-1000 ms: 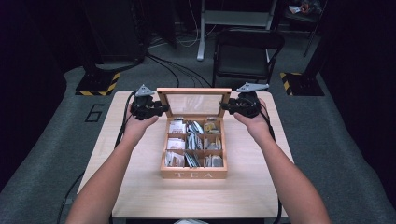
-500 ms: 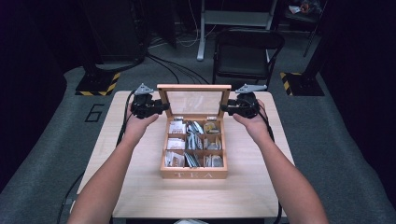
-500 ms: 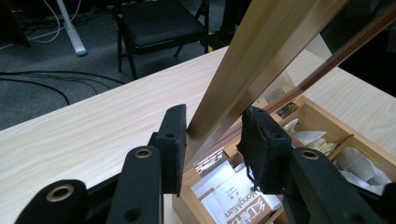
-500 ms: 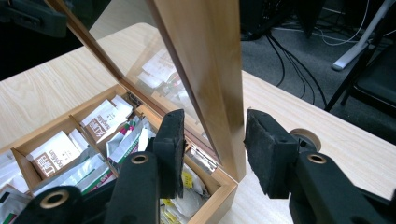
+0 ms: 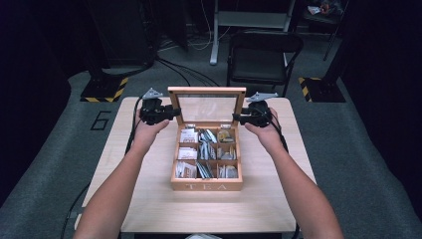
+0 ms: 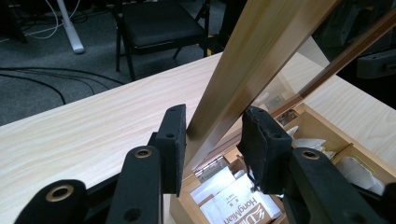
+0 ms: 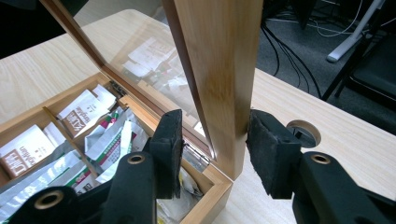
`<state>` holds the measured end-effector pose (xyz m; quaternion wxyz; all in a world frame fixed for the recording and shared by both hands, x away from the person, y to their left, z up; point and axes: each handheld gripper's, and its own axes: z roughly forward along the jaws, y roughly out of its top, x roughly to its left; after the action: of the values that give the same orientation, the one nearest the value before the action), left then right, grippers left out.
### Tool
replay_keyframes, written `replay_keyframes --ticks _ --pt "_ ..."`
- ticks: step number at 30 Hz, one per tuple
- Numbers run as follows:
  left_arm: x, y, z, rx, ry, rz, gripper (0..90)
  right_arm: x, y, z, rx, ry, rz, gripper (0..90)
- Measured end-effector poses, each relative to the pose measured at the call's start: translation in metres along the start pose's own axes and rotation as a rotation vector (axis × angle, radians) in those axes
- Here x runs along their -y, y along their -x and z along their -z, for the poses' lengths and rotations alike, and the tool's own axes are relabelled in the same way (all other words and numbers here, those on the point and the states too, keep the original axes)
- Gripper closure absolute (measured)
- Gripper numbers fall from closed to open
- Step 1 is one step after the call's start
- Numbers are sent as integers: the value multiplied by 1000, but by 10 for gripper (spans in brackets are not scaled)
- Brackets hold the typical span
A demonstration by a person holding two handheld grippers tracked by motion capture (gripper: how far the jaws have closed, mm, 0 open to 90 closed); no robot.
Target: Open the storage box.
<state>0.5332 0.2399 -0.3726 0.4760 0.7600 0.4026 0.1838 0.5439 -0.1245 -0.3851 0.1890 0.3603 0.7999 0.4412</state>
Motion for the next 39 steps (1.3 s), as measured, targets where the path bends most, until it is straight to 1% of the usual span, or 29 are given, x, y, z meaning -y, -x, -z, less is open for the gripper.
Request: replay_keyframes --ticks 4,7,11,14,16,18,22,23,24,27,29,32,33,36,38,39 --pt "-2 -1 -1 -1 -9 2 612 2 2 -6 1 -8 -9 554" --pt "-2 -1 -2 -4 -5 7 613 3 3 -9 1 -14 -17 557" --pt "-3 -2 -3 -6 -7 5 615 4 4 -14 4 -16 -24 564" --pt "-4 -2 -3 -5 -6 8 616 5 6 -17 3 -11 -19 567" --pt "-4 -3 -3 -5 -8 8 616 5 6 -18 3 -14 -26 574" --pt "-4 -3 -4 -6 -7 9 616 5 6 -19 5 -15 -23 582" --pt "-4 -3 -5 -8 -4 12 617 5 8 -20 11 -11 -22 619" --pt "-4 -3 -5 -8 -4 12 618 5 8 -20 11 -11 -22 619" --pt "-4 -3 -5 -8 -4 12 618 5 8 -20 8 -14 -34 622" --pt "-5 -4 -5 -10 -3 15 618 6 9 -20 9 -12 -29 628" --pt "-5 -4 -5 -7 -5 22 617 6 10 -21 7 -10 -17 631" --pt "-4 -6 -6 -2 -6 47 613 5 10 -21 4 -13 -21 634" --pt "-4 -6 -6 -2 -16 46 615 5 10 -21 4 -15 -25 635" --pt "-2 -7 -5 -17 -26 43 596 4 12 -22 5 -19 -30 641" --pt "2 -9 -4 -19 -25 61 582 3 13 -23 6 -21 -29 644" --pt "2 -9 -4 -19 -25 61 582 3 13 -23 6 -21 -29 644"
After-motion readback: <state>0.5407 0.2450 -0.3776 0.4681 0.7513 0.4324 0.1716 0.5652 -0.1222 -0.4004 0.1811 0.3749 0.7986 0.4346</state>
